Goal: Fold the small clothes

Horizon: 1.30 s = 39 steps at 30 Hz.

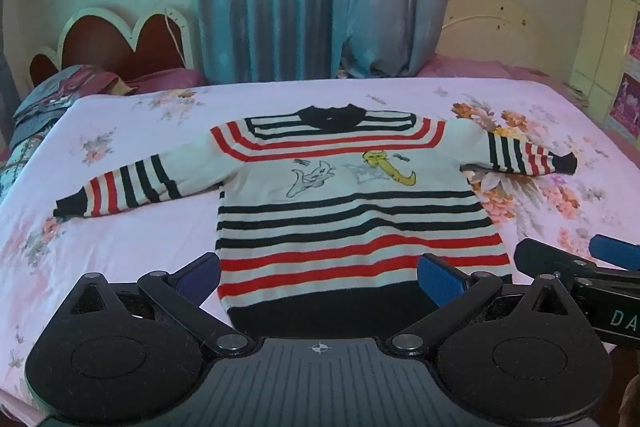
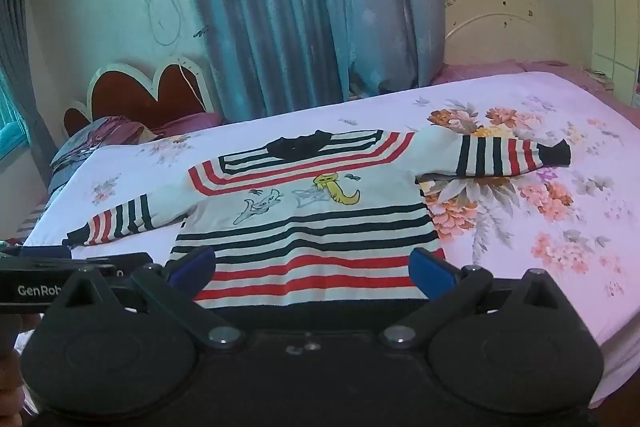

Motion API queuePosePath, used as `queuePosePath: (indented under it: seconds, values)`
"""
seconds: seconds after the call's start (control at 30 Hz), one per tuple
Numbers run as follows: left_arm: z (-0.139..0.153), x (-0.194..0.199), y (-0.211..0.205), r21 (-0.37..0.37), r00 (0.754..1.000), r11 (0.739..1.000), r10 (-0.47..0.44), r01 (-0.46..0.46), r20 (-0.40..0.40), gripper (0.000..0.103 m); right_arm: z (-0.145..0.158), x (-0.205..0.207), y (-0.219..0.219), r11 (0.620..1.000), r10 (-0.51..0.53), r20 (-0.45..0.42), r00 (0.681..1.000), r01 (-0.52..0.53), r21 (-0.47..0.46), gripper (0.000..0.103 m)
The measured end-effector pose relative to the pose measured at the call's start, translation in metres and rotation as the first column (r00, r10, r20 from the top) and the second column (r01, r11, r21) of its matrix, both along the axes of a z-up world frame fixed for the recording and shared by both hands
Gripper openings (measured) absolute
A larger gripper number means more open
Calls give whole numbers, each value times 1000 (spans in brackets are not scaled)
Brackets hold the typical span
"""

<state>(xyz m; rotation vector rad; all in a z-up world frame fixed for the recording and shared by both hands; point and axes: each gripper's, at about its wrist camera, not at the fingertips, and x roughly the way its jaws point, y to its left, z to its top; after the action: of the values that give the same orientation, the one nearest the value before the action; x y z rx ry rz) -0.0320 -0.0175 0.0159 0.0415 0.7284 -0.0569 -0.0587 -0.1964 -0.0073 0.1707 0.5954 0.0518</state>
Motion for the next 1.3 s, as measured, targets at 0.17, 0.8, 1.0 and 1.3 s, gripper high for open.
queuePosePath:
  seconds: [0.17,0.8,1.0,1.3]
  values:
    - [-4,0,1,1,1000,1000,5,-5,-9,103,2,-8,3,1000,-8,7,1000,8,2,102]
    - [-14,-2,18,-24,1000,999,26,-26,-15,103,5,-7,5,999,-35,13,999,35,1,102]
    - [-17,2,18,-26,999,999,33,-33,-26,103,4,-6,7,1000,-29,15,999,30,-6,102]
    - [-19,3,18,-23,999,999,36,-36,-25,103,2,-5,8,1000,-28,16,999,28,-6,102]
